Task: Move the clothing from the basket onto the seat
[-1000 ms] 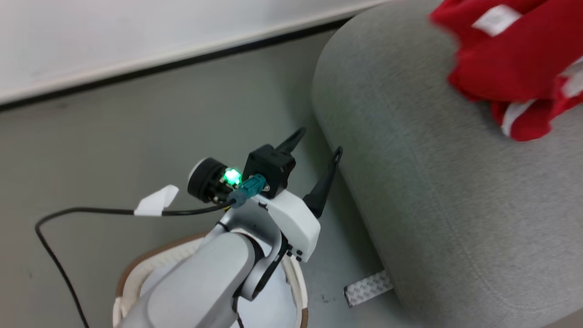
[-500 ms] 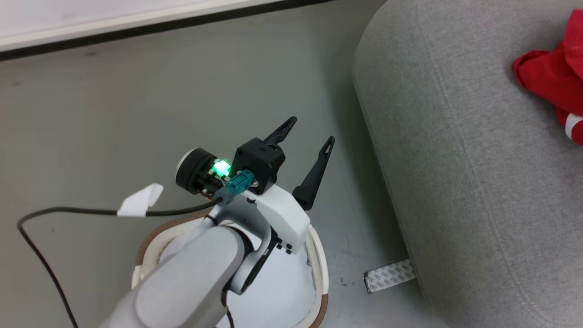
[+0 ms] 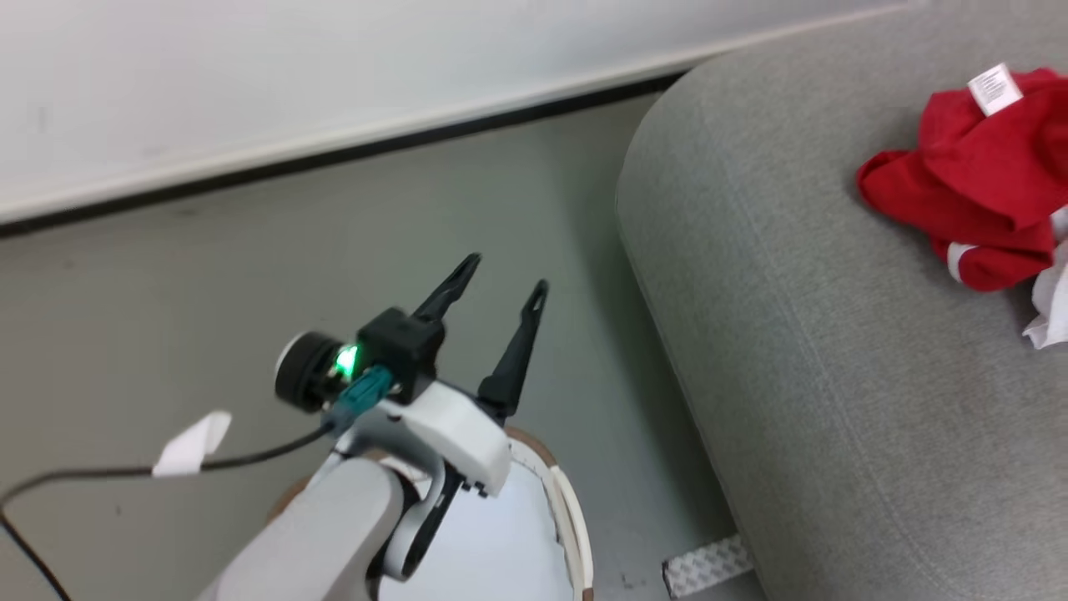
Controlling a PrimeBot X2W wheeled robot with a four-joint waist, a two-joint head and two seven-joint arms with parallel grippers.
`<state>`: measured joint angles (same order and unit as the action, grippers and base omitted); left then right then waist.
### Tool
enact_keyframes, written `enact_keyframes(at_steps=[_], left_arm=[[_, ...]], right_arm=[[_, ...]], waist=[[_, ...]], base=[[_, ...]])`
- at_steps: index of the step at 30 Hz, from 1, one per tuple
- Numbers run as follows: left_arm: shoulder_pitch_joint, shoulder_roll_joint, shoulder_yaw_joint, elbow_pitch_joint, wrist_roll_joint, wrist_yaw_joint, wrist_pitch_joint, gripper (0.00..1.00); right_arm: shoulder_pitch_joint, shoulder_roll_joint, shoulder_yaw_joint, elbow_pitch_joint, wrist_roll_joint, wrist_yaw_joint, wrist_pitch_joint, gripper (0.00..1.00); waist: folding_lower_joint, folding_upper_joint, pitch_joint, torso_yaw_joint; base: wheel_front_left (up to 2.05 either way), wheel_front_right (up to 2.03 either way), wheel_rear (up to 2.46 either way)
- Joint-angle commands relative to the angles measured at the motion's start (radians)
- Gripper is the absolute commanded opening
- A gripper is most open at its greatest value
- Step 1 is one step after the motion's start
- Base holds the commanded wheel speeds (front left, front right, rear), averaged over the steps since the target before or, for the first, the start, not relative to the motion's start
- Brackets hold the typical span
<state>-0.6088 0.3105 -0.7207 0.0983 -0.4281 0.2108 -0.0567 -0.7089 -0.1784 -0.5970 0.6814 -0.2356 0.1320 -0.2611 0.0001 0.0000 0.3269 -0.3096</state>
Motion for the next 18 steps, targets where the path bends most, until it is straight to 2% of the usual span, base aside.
enact_keyframes(at_steps=[1,12,18], left_arm=[[0.041,0.010,0.015,0.009,-0.016,0.015,-0.026,1.00],[0.261,0.046,0.138,0.072,-0.112,0.130,-0.138,1.00],[0.385,0.057,0.202,0.110,-0.165,0.155,-0.184,1.00]], right_arm=[[0.064,0.003,0.030,-0.043,0.018,-0.003,-0.003,1.00],[0.342,0.062,0.283,-0.271,0.118,-0.003,-0.003,1.00],[0.476,0.086,0.388,-0.352,0.161,-0.003,-0.003,1.00]], waist=[[-0.0001,0.0000,-0.069,-0.002],[-0.0001,0.0000,-0.238,0.035],[-0.0001,0.0000,-0.304,0.072]], base=[[0.00,0.00,0.00],[0.00,0.00,0.00],[0.00,0.00,0.00]])
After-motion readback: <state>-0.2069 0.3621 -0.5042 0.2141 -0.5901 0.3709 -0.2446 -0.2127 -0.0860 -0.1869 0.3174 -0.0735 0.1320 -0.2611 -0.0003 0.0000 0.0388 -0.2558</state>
